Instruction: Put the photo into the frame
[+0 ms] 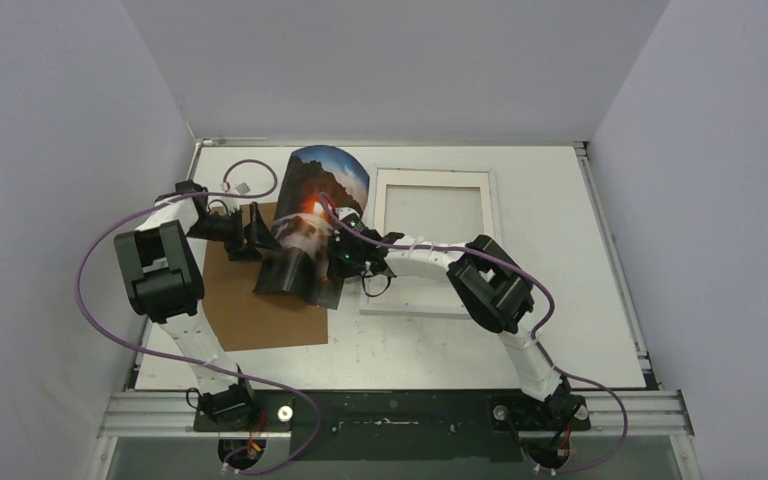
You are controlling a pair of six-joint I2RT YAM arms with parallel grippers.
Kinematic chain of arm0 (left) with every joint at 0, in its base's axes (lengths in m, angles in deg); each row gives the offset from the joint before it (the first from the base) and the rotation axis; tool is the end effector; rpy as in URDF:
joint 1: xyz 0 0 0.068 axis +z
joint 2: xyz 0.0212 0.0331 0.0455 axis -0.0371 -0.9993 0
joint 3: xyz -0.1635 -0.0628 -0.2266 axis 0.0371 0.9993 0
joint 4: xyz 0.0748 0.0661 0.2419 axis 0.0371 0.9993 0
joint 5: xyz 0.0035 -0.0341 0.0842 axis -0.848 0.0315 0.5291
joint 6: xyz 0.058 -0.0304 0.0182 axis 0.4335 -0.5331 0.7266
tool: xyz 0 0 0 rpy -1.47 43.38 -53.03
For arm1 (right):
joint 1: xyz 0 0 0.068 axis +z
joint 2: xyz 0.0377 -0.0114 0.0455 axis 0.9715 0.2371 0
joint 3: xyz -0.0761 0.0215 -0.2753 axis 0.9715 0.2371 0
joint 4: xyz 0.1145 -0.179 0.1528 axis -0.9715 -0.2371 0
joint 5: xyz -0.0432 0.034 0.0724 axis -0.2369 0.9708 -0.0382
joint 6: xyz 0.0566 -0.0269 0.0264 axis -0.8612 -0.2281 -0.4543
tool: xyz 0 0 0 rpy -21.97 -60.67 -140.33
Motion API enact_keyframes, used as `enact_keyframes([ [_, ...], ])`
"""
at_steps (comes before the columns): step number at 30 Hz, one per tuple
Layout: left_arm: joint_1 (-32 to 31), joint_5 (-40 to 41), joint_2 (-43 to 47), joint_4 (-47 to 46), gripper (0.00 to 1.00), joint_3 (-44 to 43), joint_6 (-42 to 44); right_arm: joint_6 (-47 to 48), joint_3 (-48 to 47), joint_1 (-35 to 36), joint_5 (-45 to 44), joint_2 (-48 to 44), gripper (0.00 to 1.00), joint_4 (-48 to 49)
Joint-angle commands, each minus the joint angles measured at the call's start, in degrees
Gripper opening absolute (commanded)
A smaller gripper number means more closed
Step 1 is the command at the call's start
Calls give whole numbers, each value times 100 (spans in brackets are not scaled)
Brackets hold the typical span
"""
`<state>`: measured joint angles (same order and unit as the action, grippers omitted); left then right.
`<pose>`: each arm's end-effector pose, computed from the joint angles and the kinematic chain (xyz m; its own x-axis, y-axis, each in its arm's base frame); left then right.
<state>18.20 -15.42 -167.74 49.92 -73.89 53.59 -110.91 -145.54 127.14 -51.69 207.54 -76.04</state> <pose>0.3704 0.0654 0.1696 -0.9656 -0.1247 -0.2282 0.0703 0.7196 -0.6909 0.3074 0.3944 0.1423 -0.8584 -0.1581 -0.4880 -0.4300 0.7405 0.5164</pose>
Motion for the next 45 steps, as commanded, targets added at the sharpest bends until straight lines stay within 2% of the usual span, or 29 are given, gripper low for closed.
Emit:
enact_keyframes([
  [1,-4,-935,314,134,82,138,-89,-7,291,5,-37,36,8,-224],
  [9,52,-1561,305,466,81,141,175,-76,516,-92,-68,-200,8,-130],
  [17,36,-2309,276,1343,77,-53,866,-139,745,-201,-128,-479,8,-85],
  [20,15,-2697,136,2297,74,-317,1672,-145,843,-254,-170,-608,8,-77],
  [24,-128,-3114,-191,3963,68,-793,3318,-175,982,-310,-205,-763,8,-27],
  [25,-150,-3153,-216,4019,66,-809,3310,-176,997,-312,-212,-789,8,-28],
  [35,-234,-2957,-6,4025,54,-912,3361,-202,1051,-301,-243,-948,8,10],
  [38,-310,-2685,143,3867,42,-1072,3175,-179,1036,-307,-253,-1033,8,12],
  [40,-350,-2325,401,3168,36,-1034,2534,-147,990,-324,-236,-1127,8,-11],
  [42,-362,-1632,863,2048,30,-819,1640,-126,933,-375,-189,-1262,12,-54],
  [45,-398,-864,1537,888,6,-638,773,-84,845,-479,-188,-1550,24,-115],
])
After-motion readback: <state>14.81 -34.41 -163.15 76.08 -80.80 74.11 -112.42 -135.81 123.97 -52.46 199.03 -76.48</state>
